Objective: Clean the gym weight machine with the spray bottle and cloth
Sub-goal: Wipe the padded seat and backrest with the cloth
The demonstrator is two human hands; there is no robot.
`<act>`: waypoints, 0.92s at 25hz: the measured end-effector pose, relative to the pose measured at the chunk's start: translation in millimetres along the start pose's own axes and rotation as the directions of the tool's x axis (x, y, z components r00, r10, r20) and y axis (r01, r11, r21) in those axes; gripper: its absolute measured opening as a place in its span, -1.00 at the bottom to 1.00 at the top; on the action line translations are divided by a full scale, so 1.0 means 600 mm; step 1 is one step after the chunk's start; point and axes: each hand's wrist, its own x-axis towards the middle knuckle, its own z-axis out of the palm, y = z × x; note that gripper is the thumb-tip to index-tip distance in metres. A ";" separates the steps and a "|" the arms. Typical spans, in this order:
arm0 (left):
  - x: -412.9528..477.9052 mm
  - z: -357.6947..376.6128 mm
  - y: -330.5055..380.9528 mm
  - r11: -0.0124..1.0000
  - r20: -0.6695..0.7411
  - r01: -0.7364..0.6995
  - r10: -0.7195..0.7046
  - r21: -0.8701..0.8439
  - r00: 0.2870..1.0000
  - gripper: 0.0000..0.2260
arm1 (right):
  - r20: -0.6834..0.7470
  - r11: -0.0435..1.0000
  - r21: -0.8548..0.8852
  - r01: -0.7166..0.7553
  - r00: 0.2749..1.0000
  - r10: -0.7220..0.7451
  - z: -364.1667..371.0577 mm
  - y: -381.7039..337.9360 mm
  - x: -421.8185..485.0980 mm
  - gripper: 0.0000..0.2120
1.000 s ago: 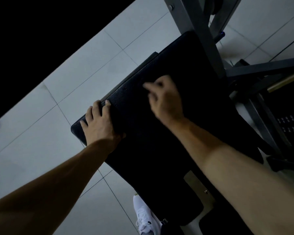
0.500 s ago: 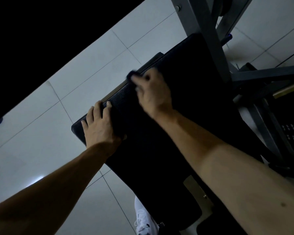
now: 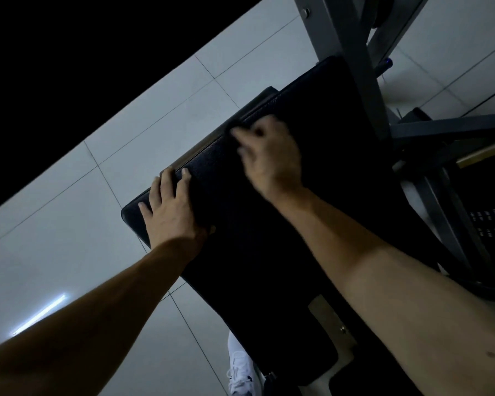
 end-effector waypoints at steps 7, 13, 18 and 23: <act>-0.001 0.000 0.002 1.000 0.007 -0.008 0.008 0.005 1.000 0.11 | -0.078 0.955 0.145 -0.260 0.959 0.272 0.028 -0.039 -0.122 -0.69; -0.009 -0.005 -0.001 0.999 0.025 -0.024 0.025 -0.036 0.999 0.11 | 0.028 0.987 -0.015 -0.159 0.987 0.160 -0.028 0.051 -0.140 -0.67; -0.077 0.036 0.021 0.963 -0.050 -0.269 0.267 -0.033 0.962 -0.01 | -0.199 0.834 0.120 -0.538 0.810 0.551 -0.020 0.100 -0.158 -0.61; -0.121 0.093 0.066 0.947 0.024 -0.312 0.311 0.080 0.950 -0.04 | 0.169 0.998 0.063 -0.031 0.985 0.020 -0.003 -0.013 -0.289 -0.55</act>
